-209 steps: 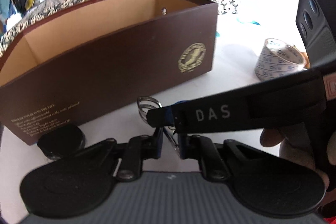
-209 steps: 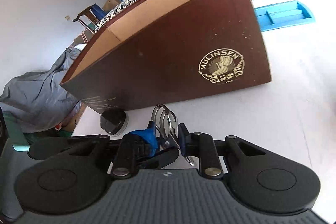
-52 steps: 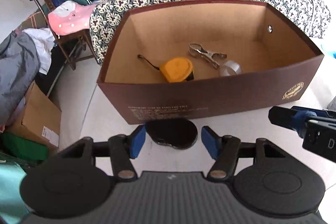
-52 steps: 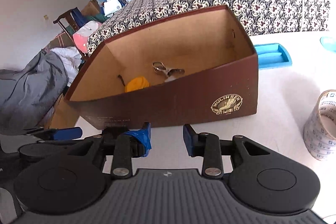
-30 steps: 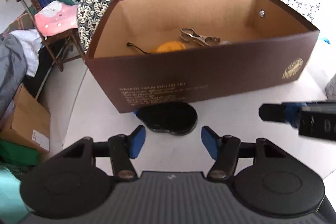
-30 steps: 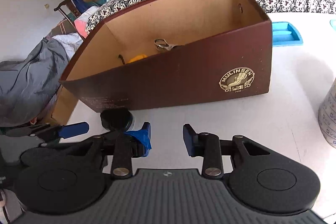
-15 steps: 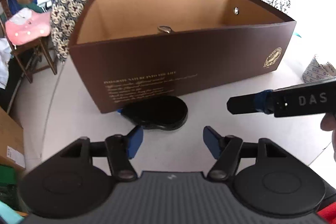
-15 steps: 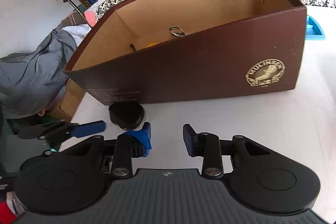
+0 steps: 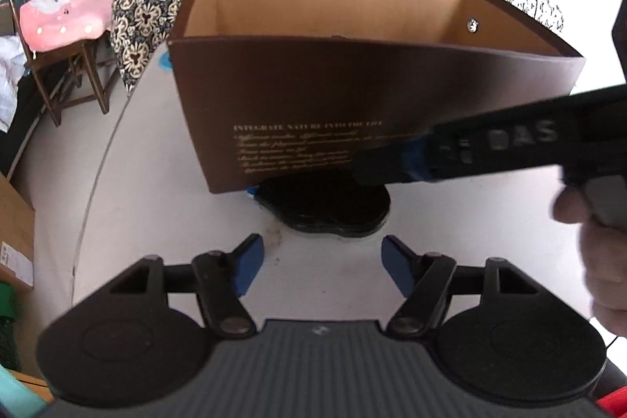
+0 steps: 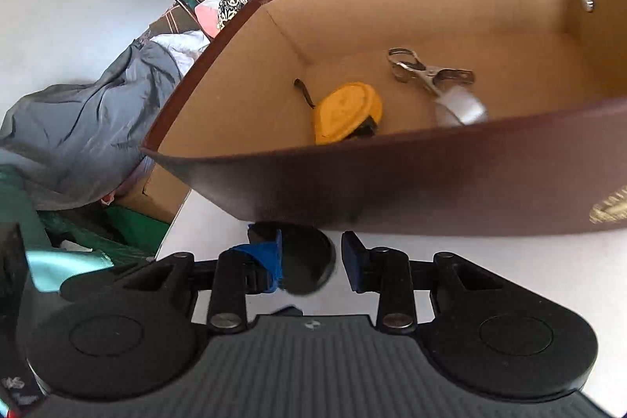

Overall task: Organize rigid objects
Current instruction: 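Move the right gripper down to the black object in front of the box, then close the right gripper on the black rounded object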

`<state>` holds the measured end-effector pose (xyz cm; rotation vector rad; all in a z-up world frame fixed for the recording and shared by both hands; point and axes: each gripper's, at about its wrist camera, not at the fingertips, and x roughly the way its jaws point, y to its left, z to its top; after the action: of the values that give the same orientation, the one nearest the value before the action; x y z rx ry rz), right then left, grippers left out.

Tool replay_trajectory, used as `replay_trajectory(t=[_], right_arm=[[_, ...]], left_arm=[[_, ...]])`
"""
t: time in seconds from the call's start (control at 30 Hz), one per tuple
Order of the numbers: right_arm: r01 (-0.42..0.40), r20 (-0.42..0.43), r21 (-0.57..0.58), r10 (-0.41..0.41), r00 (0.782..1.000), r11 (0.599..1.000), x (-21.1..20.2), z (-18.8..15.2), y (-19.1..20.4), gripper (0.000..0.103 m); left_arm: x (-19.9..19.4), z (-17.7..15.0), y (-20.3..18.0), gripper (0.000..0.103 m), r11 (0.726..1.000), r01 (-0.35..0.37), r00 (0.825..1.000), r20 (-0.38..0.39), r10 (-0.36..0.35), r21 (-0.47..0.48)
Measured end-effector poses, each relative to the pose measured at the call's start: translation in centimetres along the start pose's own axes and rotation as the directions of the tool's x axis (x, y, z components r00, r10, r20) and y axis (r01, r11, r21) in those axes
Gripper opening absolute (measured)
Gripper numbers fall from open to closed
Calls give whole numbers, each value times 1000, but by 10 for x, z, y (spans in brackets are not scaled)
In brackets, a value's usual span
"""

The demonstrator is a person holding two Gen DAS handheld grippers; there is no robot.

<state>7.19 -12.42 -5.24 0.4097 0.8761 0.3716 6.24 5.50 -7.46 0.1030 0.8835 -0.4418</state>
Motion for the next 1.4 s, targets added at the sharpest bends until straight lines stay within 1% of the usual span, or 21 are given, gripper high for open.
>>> replay_trajectory(t=[0.1,0.2,0.33,0.43,0.57,0.77,0.93,1.07,1.1,1.13,1.2,1.23,1.3,1.4], right_arm=[[-18,-20,31,19,1000,999,6,0,-3,16],[-33,-37,29,34,999,999,7,-3,-2,16],[-107,-80,35,110,991,994,3,-9,2,16],[-130,-104,29,133,986,991,0,-15,5,16],[-132,-106,-13,129,986,991,-10,-23,6,16],[-119,-108,-48,113,988,992,-21,-26,0,16],[-73,-58,-22,71,996,997,-23,-21,-9,16],[-89,-65,1,89,994,996,-12,-20,-11,16],[-92,-69,8,93,993,996,-9,-20,-10,16],[-101,-72,13,102,992,995,-6,-21,-8,15],[-99,-60,-6,98,993,995,-6,-24,-4,14],[-94,-57,-22,93,994,995,-7,-26,-2,14],[-93,-55,-40,91,994,995,-10,-27,-1,11],[-83,-48,-51,81,996,995,-17,-32,-2,9]], left_arm=[[-1,-1,2,74,1000,0,1000,3,0,3],[-1,-1,2,75,1000,-6,1000,6,6,10],[-1,-1,2,75,1000,-6,1000,11,6,8],[-1,-2,2,76,1000,-16,1000,11,16,9],[-3,-6,0,76,1000,-5,1000,11,5,19],[-4,-13,-16,75,997,2,1000,17,-4,81],[-3,-13,-20,76,996,5,1000,20,-7,94],[0,-10,-20,77,996,-17,1000,21,15,86],[0,-10,-21,76,996,-24,1000,21,23,85],[1,-9,-22,69,996,-31,999,23,29,86],[2,-8,-24,66,996,-43,999,26,41,78],[2,-9,-24,62,996,-47,999,30,45,71],[1,-9,-23,62,997,-44,999,31,42,58],[0,-9,-27,62,997,-45,999,28,43,63]])
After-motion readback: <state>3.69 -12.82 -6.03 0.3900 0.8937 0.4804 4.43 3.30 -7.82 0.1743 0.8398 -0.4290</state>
